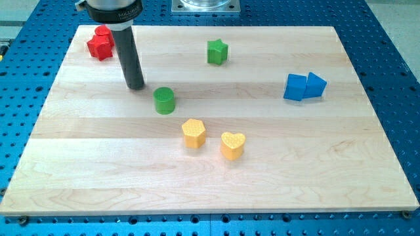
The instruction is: Push the green circle to the right
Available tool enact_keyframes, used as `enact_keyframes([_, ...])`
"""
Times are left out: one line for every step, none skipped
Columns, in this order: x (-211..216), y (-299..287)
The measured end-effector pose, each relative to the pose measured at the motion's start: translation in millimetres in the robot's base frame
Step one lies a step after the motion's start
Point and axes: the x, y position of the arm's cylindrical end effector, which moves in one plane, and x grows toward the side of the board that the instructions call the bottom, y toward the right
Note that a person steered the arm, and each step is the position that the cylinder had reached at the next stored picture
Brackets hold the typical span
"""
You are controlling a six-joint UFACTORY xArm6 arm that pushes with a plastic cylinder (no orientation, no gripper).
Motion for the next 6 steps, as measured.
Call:
enact_keyframes([1.2,-12.7])
enact_keyframes([44.1,-13.1])
enact_keyframes([68.1,18.3])
enact_keyframes([67.4,56.1])
enact_keyframes([49.9,51.9])
enact_keyframes([-8.5,55.2])
